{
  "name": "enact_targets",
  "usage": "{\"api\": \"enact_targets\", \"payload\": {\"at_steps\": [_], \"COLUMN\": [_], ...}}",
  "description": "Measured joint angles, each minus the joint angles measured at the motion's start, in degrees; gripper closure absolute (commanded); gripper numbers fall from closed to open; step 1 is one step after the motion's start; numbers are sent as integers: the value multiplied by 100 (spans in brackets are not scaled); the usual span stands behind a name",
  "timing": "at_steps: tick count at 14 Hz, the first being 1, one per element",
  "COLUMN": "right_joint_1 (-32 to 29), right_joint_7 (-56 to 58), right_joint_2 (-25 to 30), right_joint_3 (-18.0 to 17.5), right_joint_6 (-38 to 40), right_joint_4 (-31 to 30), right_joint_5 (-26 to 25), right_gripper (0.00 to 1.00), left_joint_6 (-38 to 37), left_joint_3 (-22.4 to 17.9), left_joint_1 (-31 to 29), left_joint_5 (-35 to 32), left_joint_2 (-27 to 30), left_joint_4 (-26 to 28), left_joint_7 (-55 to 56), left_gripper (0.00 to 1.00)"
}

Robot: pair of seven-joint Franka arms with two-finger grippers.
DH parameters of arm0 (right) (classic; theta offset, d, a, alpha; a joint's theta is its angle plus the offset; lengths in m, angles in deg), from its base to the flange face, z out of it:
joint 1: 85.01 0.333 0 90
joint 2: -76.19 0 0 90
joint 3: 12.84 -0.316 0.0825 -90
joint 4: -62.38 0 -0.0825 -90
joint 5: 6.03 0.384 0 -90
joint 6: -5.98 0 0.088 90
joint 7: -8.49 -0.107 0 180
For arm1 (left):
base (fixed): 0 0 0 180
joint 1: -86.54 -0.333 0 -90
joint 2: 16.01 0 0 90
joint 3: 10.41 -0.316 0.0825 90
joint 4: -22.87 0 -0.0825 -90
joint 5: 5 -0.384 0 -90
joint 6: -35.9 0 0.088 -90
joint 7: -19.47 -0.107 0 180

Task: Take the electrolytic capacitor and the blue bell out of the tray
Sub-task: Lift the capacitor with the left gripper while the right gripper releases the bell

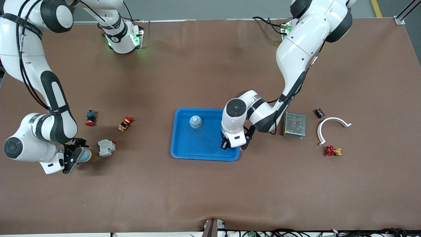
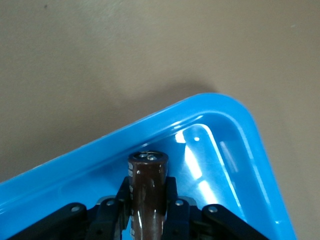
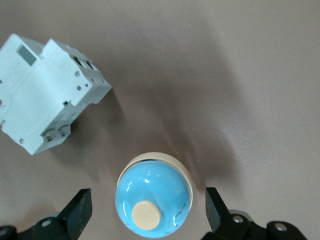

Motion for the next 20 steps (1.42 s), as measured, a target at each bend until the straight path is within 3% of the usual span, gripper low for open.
{"api": "enact_targets", "payload": {"at_steps": [4, 8, 10, 14, 20], "right_joint_1": [106, 601, 955, 1687, 2467], "right_joint_7": [-908, -2658, -3708, -5694, -8041], "right_joint_2": [350, 1065, 1380, 1757, 1818], "right_joint_3": [-126, -172, -190, -199, -197], "right_joint_6": [1140, 2224, 2558, 2816, 2739], "right_joint_4": [427, 609, 608, 605, 578], "right_joint_5": [254, 280, 289, 332, 976], "right_gripper": [0, 0, 0, 0, 0], "left_joint_6": [-218, -1242, -1676, -2392, -2832], "left_joint_3": [-1, 16, 10, -2, -3], "left_joint_1": [-209, -560, -789, -1627, -2820], "left_joint_5": [0, 33, 355, 700, 710], "left_joint_2": [320, 1052, 1394, 1790, 1858], "left_joint_4": [-141, -166, -167, -136, 263], "left_joint_7": [-485, -1641, -2382, -3945, -5864], "left_gripper": [100, 100, 100, 100, 100]}}
